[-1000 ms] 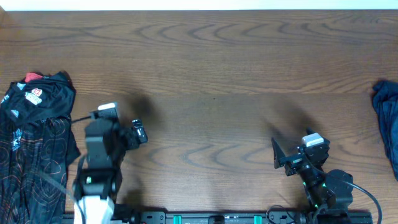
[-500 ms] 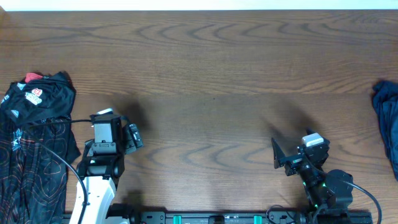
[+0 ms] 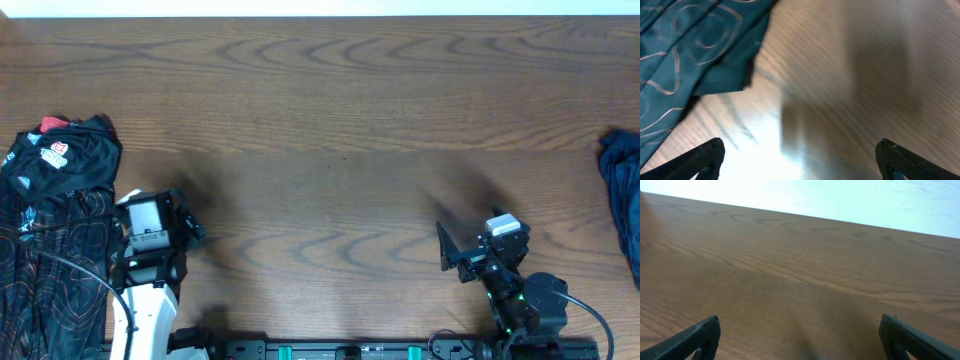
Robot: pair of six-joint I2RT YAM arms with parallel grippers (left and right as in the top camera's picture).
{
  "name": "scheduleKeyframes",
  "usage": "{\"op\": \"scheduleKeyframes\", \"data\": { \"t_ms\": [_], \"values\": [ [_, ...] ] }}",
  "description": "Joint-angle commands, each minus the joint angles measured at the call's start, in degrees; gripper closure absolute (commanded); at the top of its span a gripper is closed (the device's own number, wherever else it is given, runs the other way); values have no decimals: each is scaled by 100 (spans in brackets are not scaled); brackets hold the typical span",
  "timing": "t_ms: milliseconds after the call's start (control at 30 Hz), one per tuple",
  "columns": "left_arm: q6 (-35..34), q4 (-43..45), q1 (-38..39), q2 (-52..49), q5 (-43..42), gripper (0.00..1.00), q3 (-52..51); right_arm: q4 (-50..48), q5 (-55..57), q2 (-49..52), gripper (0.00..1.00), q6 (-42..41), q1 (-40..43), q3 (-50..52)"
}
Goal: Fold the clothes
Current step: 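Move the left gripper left toward the black jersey on the clothes pile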
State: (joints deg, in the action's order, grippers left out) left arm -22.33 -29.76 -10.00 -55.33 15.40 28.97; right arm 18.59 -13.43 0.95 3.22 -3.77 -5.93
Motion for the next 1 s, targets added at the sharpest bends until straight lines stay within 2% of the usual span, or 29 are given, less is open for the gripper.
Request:
{"op": "scheduleKeyframes", "data": {
  "t_ms": [0, 967],
  "values": [
    [-201, -20, -234, 35, -70, 2, 129, -4, 9, -46, 1, 70, -55, 26],
    [-199, 68, -339, 37, -295, 2, 129, -4, 9, -46, 1, 70, -55, 26]
  ]
}}
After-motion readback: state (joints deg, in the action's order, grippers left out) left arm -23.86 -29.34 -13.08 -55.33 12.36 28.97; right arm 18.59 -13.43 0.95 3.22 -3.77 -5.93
